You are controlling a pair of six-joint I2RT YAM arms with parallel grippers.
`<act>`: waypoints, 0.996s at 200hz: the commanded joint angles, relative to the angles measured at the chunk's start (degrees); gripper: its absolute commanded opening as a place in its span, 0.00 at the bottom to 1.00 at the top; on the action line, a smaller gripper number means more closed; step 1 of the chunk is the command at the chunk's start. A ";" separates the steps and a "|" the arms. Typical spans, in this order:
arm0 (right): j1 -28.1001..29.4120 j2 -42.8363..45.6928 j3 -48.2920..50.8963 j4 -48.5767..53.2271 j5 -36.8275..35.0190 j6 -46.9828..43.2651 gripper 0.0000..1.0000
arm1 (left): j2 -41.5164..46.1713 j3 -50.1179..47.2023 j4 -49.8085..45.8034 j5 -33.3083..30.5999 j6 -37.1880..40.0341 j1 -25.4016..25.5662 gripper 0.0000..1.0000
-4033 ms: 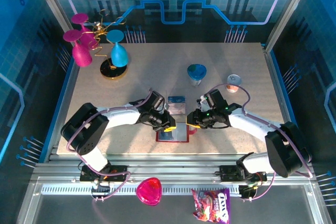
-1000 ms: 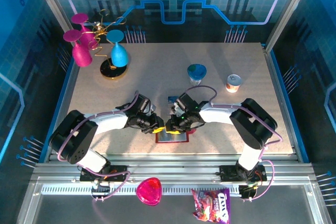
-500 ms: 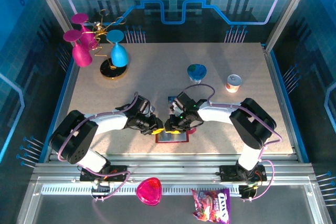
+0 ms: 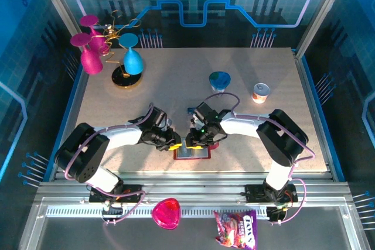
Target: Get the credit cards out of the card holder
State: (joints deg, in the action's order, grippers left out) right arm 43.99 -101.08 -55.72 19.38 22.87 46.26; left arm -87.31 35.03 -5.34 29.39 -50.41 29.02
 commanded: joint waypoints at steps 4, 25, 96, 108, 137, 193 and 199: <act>0.94 0.84 -0.62 -1.45 1.51 0.43 0.29 | -0.27 0.00 -1.86 -0.01 1.71 -0.37 0.18; 0.93 0.45 -0.70 -2.39 2.24 0.90 0.29 | -0.53 0.04 -1.81 -0.05 1.78 -0.43 0.18; 0.93 -1.70 -0.01 -2.85 2.35 0.88 0.30 | -0.41 0.13 -2.09 -0.12 1.83 -0.36 0.18; 0.93 -2.04 -0.15 -2.10 1.88 0.61 0.30 | -0.51 0.13 -2.12 -0.09 1.80 -0.42 0.18; 0.93 -2.44 -0.34 -0.38 0.63 -0.21 0.32 | -0.41 0.31 -2.37 -0.14 1.85 -0.43 0.18; 1.09 -1.86 -1.07 2.67 -1.41 -1.48 0.34 | -0.67 0.05 -2.39 -0.21 2.00 -0.42 0.18; 1.08 -1.78 -1.22 2.85 -1.53 -1.47 0.35 | -0.83 -0.02 -2.27 -0.26 2.03 -0.47 0.18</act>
State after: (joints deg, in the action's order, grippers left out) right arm 44.21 -102.37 -56.12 17.96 23.92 45.95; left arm -87.31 35.03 -5.76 29.41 -49.47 28.97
